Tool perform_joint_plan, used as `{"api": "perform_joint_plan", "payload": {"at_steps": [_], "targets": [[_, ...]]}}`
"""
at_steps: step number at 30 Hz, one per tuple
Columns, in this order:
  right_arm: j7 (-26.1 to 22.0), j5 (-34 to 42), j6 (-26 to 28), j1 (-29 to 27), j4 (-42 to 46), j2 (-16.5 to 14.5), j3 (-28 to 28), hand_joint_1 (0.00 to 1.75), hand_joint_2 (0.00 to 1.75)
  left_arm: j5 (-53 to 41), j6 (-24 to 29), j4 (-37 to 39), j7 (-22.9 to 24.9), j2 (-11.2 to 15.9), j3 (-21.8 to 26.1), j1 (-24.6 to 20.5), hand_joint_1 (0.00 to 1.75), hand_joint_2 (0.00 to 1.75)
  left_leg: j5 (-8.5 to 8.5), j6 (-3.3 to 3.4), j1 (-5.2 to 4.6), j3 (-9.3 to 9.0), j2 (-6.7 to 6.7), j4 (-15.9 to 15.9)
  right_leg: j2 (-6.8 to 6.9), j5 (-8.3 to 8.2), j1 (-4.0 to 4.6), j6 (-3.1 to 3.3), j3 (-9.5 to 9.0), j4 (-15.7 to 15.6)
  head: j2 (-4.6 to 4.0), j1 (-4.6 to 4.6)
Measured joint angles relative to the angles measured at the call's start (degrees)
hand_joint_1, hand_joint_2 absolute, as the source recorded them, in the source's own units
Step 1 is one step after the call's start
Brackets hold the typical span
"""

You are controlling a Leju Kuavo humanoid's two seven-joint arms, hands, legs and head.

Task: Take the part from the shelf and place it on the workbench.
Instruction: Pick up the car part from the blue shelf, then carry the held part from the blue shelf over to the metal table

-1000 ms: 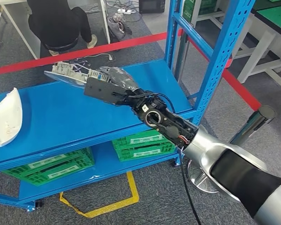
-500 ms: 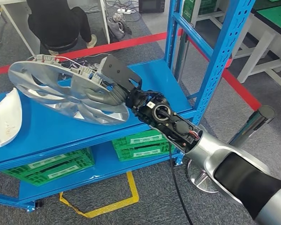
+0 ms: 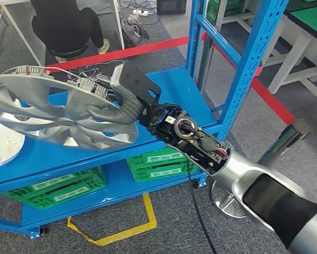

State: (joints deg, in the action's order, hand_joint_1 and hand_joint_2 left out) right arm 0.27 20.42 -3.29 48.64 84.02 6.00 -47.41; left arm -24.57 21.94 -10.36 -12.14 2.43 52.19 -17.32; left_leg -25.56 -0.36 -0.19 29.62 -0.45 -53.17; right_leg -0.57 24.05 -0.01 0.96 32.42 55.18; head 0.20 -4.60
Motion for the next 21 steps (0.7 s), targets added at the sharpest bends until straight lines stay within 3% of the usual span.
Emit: {"api": "perform_joint_plan", "payload": {"at_steps": [7,17,21], "targets": [[-1.61,7.39,-4.66,-0.02,0.66,0.34,0.02,1.75,1.75,0.92,-1.29,0.00,-0.25,0.00,-0.80,0.05,0.00,1.75,0.00,0.00,0.00,0.00,0.00,0.00,0.00,0.00,0.00,0.00,0.00,-0.01,0.00,0.00],[-1.77,8.11,-5.20,-0.04,1.12,0.68,0.02,1.75,1.75,1.00,-1.48,0.00,-0.39,0.00,-1.16,0.09,0.00,1.75,0.00,0.00,0.00,0.00,0.00,0.00,0.00,-0.01,0.00,-0.01,0.00,-0.02,0.00,0.00],[-2.66,11.25,-7.72,-0.10,1.16,0.90,0.01,1.75,1.75,1.36,-2.07,0.00,-0.61,-0.01,-1.21,0.09,0.00,1.75,0.00,0.00,0.00,0.01,0.01,0.00,-0.01,-0.01,0.00,-0.01,0.00,-0.02,0.00,0.01]]}}
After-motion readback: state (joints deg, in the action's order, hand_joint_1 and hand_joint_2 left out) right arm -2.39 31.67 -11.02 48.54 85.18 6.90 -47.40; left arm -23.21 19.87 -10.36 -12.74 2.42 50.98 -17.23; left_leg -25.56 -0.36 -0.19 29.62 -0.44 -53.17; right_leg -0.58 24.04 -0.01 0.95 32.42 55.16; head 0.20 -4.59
